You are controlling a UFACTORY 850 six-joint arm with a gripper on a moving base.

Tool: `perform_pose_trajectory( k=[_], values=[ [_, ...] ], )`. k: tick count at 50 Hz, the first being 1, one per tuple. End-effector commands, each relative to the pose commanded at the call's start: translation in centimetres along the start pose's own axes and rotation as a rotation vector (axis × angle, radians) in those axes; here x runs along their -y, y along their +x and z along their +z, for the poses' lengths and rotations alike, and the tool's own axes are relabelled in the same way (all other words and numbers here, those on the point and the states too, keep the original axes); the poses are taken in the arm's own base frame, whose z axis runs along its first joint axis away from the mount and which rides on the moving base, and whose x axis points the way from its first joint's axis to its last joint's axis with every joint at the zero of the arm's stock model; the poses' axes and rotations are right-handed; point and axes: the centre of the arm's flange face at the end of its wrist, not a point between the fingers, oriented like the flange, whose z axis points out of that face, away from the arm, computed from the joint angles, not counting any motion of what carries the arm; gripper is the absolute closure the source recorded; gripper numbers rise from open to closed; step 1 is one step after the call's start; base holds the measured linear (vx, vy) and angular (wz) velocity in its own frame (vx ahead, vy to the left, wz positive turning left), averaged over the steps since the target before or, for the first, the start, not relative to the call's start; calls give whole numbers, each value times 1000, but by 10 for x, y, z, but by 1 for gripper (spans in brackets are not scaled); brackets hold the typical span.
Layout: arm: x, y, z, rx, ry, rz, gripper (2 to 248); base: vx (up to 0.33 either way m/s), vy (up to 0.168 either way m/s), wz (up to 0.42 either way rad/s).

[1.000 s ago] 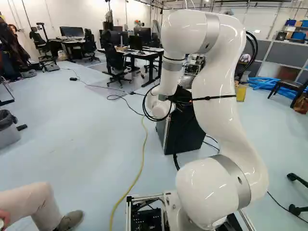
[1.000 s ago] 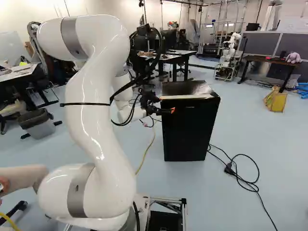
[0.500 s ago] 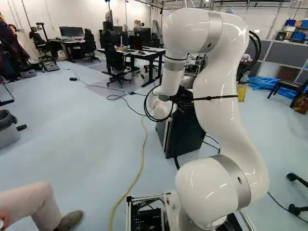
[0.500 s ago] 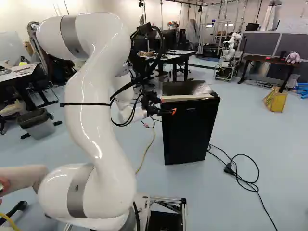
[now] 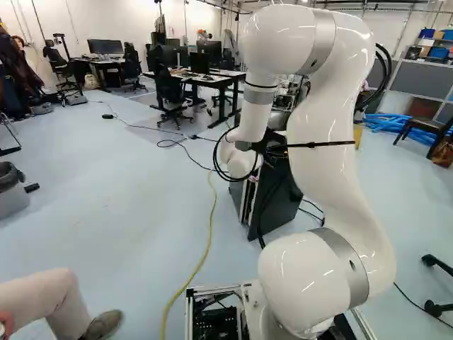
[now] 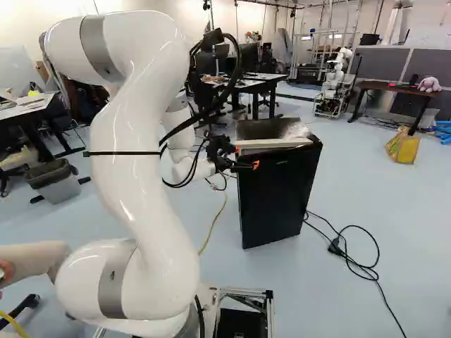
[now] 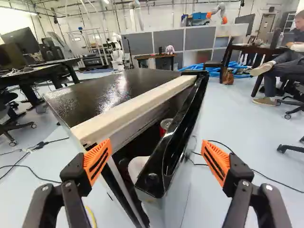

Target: Grab a drink from the fridge

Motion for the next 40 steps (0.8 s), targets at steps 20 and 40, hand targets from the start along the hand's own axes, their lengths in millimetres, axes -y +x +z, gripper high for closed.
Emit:
perform_pose_trajectory(
  k=[20, 40],
  values=[
    [-19, 1, -18, 15, -1, -19, 3, 0, 0, 0],
    [-38, 2, -37, 31, -1, -38, 3, 0, 0, 0]
  ],
)
